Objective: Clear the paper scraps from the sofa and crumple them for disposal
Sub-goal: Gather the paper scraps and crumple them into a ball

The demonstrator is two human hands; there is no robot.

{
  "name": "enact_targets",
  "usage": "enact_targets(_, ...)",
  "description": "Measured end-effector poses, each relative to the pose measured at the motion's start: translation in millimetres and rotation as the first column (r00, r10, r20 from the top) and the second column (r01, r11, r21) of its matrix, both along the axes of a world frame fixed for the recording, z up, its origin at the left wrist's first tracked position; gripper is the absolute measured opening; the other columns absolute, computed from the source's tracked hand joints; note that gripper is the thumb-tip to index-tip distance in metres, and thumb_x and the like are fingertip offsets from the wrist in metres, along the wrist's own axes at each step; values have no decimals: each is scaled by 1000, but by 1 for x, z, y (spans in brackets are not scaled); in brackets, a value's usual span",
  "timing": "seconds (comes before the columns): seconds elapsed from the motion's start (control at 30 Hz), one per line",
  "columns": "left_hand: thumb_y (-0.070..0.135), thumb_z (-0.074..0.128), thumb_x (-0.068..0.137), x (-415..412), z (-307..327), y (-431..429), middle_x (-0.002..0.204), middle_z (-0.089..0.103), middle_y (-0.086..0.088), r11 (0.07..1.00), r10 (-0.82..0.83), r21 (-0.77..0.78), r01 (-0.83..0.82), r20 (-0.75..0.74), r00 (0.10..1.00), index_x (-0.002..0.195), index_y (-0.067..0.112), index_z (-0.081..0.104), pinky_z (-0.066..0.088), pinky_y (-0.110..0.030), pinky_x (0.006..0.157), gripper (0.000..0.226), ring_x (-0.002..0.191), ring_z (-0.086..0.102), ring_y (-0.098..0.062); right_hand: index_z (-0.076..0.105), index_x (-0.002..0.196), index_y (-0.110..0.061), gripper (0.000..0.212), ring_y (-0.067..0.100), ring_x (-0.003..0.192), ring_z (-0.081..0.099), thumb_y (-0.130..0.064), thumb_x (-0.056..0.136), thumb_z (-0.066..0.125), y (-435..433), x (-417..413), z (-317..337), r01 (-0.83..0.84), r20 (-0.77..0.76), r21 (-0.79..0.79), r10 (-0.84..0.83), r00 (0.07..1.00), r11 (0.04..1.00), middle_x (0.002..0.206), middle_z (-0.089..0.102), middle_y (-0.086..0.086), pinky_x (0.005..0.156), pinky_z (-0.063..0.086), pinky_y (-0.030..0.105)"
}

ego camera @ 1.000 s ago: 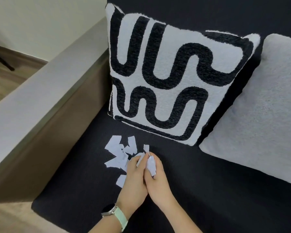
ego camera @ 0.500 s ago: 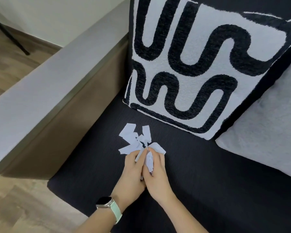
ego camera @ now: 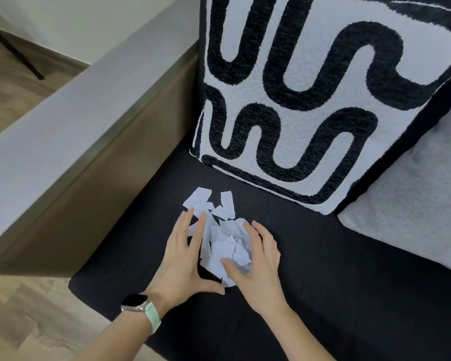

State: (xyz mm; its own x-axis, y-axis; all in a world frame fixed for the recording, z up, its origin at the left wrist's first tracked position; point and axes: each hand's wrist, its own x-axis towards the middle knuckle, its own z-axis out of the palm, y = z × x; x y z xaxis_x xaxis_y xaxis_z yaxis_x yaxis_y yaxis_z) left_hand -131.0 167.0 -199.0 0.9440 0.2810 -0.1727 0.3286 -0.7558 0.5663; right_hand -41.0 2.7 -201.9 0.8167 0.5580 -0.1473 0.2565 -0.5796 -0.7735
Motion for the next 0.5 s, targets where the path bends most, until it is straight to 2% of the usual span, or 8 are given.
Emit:
enact_targets(0.1, 81, 73, 45, 12, 0, 19, 150, -50, 3, 999, -43, 10, 45, -135, 990, 143, 30, -39, -12, -38, 117, 157, 139, -46, -15, -9, 152, -41, 111, -4, 146, -9, -60, 75, 70, -10, 2, -7, -38, -37, -65, 35, 999, 997, 158, -10, -29, 118, 4, 23)
enact_targets(0.2, 84, 71, 44, 21, -4, 31, 145, -55, -2, 989, -98, 82, 121, -245, 965, 139, 22, -45, -19, -38, 118, 162, 135, -50, -18, -28, 146, -39, 116, 2, 148, -25, -74, 76, 58, -13, 0, -16, -146, 47, -183, 157, 986, 972, 162, -21, -17, 119, -9, 22)
enact_targets(0.33, 91, 64, 45, 29, -8, 35, 148, -52, -4, 968, -171, 138, 211, -257, 951, 139, 19, -45, -19, -39, 119, 161, 136, -49, -18, -25, 152, -28, 107, 21, 153, -15, -89, 78, 22, -7, 1, -26, -211, 255, -327, 300, 919, 921, 167, -7, 6, 122, -2, 35)
enact_targets(0.5, 87, 69, 43, 38, -8, 41, 150, -50, -4, 980, -157, 93, 179, -206, 966, 146, 21, -37, -19, -36, 117, 162, 138, -47, -18, -10, 157, -17, 99, 29, 154, 8, -81, 88, 21, 1, 15, -34, -276, 347, -396, 421, 838, 876, 166, 10, 15, 118, 11, 43)
